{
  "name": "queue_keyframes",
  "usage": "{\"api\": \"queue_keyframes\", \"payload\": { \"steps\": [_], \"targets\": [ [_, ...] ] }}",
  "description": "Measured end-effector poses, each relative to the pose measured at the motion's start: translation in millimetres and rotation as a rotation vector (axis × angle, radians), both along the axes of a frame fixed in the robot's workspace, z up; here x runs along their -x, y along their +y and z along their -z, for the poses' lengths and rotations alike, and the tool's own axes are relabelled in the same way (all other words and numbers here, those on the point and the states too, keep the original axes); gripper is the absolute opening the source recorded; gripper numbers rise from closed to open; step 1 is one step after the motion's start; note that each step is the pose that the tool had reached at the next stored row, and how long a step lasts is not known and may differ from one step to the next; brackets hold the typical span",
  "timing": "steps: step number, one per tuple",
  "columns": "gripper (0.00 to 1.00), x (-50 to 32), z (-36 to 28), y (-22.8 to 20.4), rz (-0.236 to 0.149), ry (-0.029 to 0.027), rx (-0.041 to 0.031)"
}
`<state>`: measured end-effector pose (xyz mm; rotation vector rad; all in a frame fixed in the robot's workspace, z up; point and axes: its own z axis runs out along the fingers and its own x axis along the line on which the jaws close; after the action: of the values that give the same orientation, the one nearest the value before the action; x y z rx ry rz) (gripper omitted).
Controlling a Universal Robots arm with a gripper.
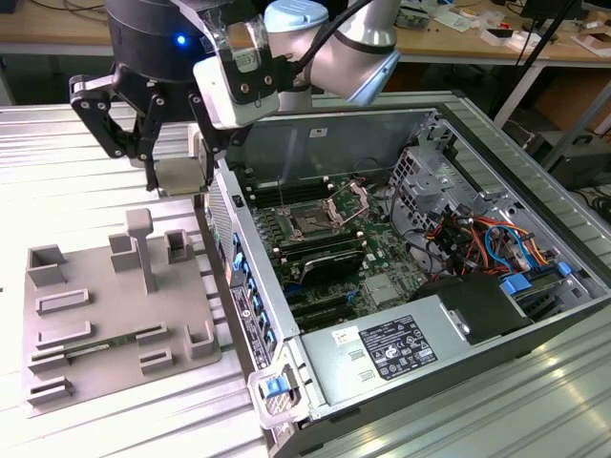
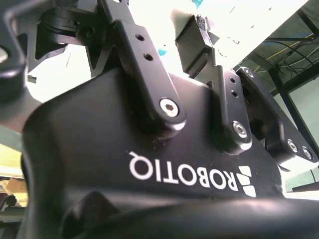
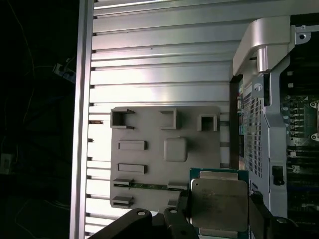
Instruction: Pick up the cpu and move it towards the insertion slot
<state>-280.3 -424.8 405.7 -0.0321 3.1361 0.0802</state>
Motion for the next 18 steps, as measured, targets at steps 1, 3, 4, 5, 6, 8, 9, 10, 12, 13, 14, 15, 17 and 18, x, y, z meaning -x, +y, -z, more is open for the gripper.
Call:
{"api": "queue_keyframes", "payload": {
  "steps": [1, 3, 4, 5, 6, 8, 9, 10, 12, 13, 14, 15, 17, 18],
  "targets": [
    [0.54, -1.1, 0.0, 0.0, 0.0, 0.0, 0.0],
    [0.54, -3.6, 0.0, 0.0, 0.0, 0.0, 0.0],
    [0.54, -4.6, 0.0, 0.0, 0.0, 0.0, 0.0],
    [0.54, -5.8, 0.0, 0.0, 0.0, 0.0, 0.0],
    [0.54, -7.4, -0.1, 0.0, 0.0, 0.0001, 0.0],
    [0.54, -10.3, 0.0, 0.0, 0.0, 0.0, 0.0],
    [0.54, -11.4, 0.0, 0.0, 0.0, 0.0, 0.0],
    [0.54, -13.0, 0.0, 0.0, 0.0, 0.0, -0.0001],
    [0.54, -15.1, 0.0, 0.0, 0.0, 0.0, 0.0],
    [0.54, -17.1, 0.0, 0.0, 0.0, 0.0, 0.0],
    [0.54, -18.6, 0.0, 0.0, 0.0, 0.0, 0.0],
    [0.54, -20.6, 0.0, 0.0, 0.0, 0.0, 0.0],
    [0.54, -22.7, 0.0, 0.0, 0.0, 0.0, 0.0],
    [0.54, -23.5, 0.0, 0.0, 0.0, 0.0, 0.0]
  ]
}}
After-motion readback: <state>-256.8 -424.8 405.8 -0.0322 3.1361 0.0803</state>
